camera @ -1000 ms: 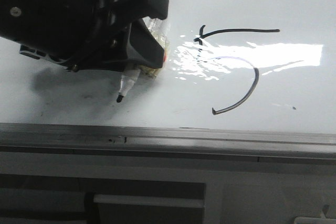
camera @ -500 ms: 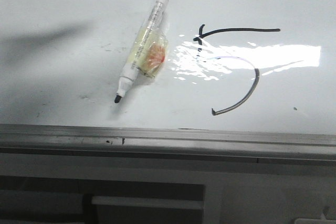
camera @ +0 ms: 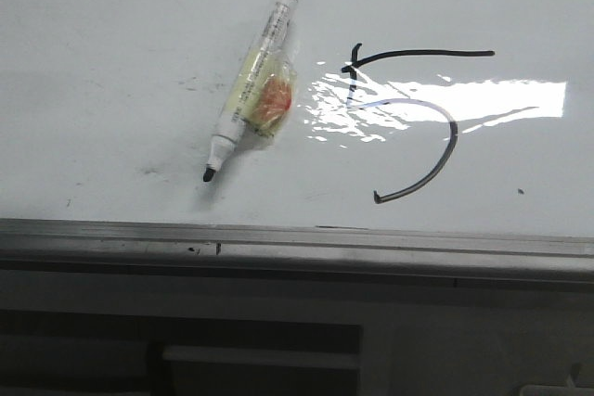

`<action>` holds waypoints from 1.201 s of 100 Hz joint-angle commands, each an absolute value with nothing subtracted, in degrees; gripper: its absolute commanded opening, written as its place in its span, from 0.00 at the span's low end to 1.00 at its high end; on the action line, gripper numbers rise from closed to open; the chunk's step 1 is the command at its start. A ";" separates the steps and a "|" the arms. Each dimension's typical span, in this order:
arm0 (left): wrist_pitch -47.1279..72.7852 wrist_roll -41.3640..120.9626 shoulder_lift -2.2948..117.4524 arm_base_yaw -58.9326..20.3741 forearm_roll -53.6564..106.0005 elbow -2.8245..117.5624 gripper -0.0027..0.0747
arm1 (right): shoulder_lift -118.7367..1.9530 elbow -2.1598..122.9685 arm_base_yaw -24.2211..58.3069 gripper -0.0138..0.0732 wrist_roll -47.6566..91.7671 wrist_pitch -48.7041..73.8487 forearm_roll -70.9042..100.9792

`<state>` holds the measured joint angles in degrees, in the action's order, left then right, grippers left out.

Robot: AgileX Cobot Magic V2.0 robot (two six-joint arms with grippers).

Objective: Write number 5 on whiteboard

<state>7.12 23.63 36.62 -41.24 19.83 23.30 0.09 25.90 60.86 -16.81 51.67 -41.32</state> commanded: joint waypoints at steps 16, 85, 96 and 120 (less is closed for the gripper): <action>3.75 23.68 36.45 -41.09 19.87 23.75 0.01 | 1.27 26.24 60.86 0.10 -17.27 47.67 -42.83; -17.68 23.28 17.71 -42.40 10.46 5.69 0.01 | 1.27 26.24 60.86 0.10 -17.37 47.74 -43.53; -15.84 20.08 10.02 -33.18 10.48 1.85 0.01 | 1.27 26.24 60.86 0.10 -17.37 47.83 -43.53; 3.72 14.78 -1.30 -15.83 9.01 -1.42 0.01 | 1.27 26.24 60.86 0.10 -17.37 47.86 -43.53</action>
<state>-2.25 18.28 0.70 -20.74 9.48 0.02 0.78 25.08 60.86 -17.06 51.12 -40.92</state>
